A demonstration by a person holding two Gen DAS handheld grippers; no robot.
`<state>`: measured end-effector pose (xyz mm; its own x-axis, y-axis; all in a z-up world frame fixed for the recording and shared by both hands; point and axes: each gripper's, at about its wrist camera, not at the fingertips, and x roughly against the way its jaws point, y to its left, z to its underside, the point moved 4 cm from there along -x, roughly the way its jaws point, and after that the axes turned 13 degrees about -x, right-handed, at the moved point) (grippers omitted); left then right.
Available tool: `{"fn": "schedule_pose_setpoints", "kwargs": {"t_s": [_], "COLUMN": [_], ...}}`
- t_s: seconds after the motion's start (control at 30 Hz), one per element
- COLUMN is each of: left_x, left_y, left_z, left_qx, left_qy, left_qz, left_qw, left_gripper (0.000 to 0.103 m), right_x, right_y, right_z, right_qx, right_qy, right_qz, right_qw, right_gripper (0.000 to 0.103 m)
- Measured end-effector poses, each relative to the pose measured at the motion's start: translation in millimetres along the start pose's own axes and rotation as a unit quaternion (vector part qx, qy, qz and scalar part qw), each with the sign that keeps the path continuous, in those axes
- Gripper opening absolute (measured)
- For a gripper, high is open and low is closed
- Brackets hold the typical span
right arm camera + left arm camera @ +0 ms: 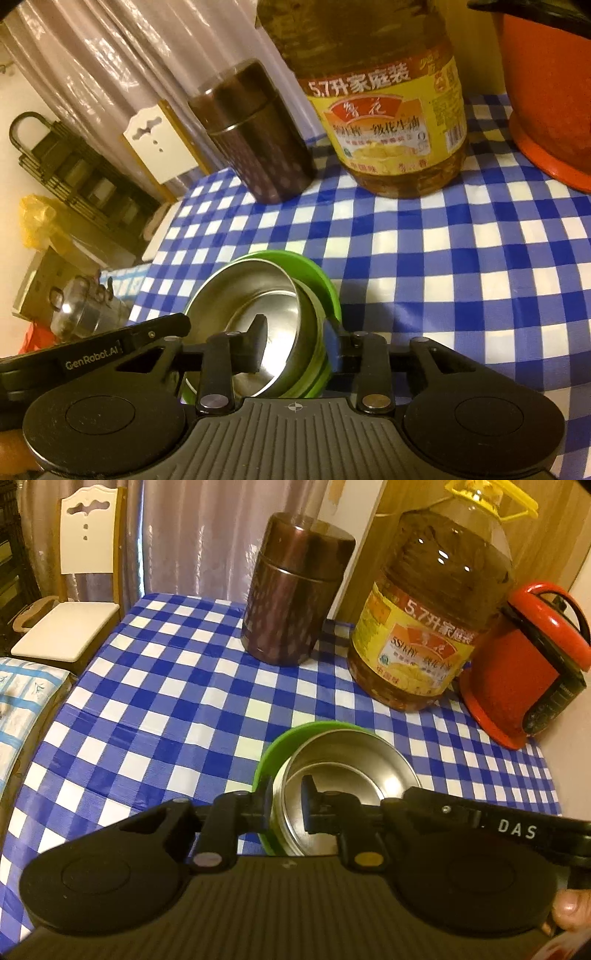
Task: Organize plates and bowls
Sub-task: 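Carry the steel bowl over and lower it into the cream bowl with both tools, then open both tools and pull them back from the nested bowls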
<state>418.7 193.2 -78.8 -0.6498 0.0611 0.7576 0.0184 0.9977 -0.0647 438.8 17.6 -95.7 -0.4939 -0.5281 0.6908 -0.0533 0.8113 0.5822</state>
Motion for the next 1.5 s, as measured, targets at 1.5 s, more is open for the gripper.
{"fn": "schedule_pose_setpoints", "kwargs": {"t_s": [1.5], "left_x": [52], "left_y": [-19], "left_z": [41], "left_qx": [0.027], "left_qy": [-0.007], "left_qz": [0.009], "left_qw": [0.9996], "left_gripper": [0.023], "right_x": [67], "right_y": [-20], "right_z": [44], "right_qx": [-0.038], "right_qy": [-0.006], "right_qz": [0.014], "right_qw": [0.999], "right_gripper": [0.036]}}
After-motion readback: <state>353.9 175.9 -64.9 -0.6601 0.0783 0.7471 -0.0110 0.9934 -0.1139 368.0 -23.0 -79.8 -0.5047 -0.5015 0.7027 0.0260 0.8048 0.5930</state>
